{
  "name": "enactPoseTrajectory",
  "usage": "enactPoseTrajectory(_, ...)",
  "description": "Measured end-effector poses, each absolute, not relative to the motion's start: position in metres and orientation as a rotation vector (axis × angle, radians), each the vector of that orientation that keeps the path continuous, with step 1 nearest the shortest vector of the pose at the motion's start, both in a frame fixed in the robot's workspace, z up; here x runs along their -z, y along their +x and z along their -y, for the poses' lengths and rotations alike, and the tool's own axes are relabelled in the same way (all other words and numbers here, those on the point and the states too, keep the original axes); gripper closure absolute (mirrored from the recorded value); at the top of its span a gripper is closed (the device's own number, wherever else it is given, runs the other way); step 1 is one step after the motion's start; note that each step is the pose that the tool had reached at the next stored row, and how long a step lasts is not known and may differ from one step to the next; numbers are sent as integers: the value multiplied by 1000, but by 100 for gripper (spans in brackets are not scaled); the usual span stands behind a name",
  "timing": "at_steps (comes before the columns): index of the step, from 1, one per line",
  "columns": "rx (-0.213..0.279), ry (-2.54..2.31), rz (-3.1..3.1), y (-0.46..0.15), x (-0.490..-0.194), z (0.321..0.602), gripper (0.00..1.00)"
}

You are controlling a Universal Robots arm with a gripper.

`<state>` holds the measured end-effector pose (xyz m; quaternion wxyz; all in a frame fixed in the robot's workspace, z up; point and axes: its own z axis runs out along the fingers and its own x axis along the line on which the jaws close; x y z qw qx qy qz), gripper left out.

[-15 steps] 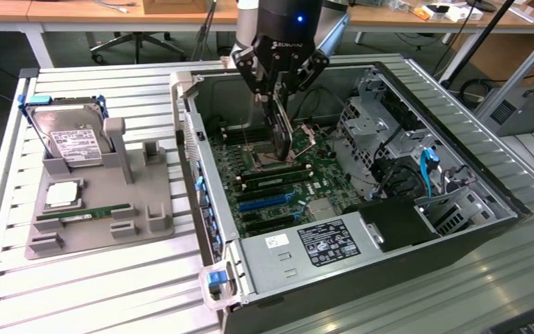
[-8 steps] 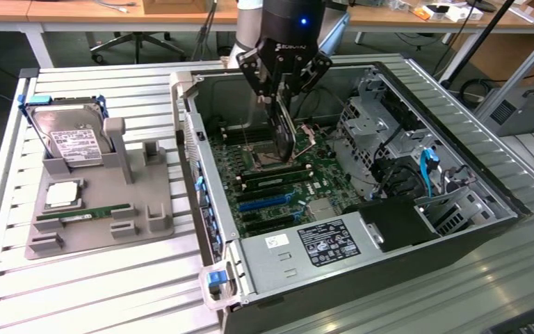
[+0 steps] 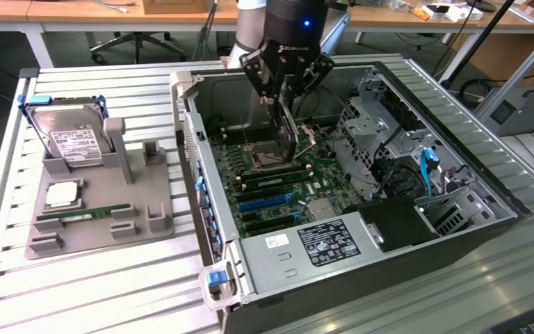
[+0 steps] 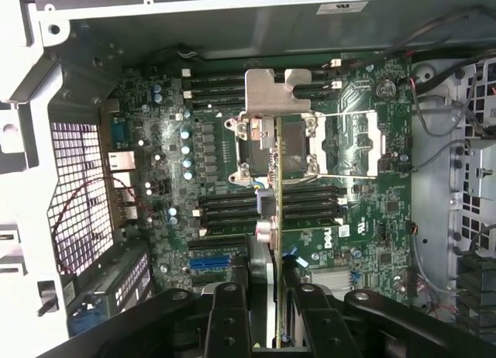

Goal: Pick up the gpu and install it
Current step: 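Pick up the gpu and move the gpu toward the slot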

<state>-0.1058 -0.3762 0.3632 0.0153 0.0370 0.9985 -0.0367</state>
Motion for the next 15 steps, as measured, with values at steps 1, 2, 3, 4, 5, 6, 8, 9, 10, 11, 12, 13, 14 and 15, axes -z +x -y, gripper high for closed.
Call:
enactPoseTrajectory(1, 115, 115, -3107, -105, -363, 376, 73)
enactPoseTrajectory(2, 116, 115, -3107, -104, -362, 376, 73)
enactPoseTrajectory(3, 117, 115, -3107, -103, -362, 376, 73)
enactPoseTrajectory(4, 118, 115, -3107, -103, -361, 376, 73)
enactPoseTrajectory(5, 118, 115, -3107, -102, -361, 376, 73)
enactPoseTrajectory(6, 119, 115, -3107, -102, -361, 376, 73)
enactPoseTrajectory(8, 120, 115, -3106, -101, -360, 376, 73)
enactPoseTrajectory(9, 121, 115, -3106, -100, -360, 376, 73)
enactPoseTrajectory(10, 121, 115, -3106, -100, -360, 376, 73)
enactPoseTrajectory(11, 122, 115, -3106, -99, -359, 376, 73)
enactPoseTrajectory(12, 123, 115, -3106, -99, -359, 376, 73)
enactPoseTrajectory(13, 124, 115, -3106, -98, -358, 376, 73)
enactPoseTrajectory(14, 124, 115, -3106, -98, -358, 376, 73)
enactPoseTrajectory(15, 125, 115, -3106, -97, -358, 376, 73)
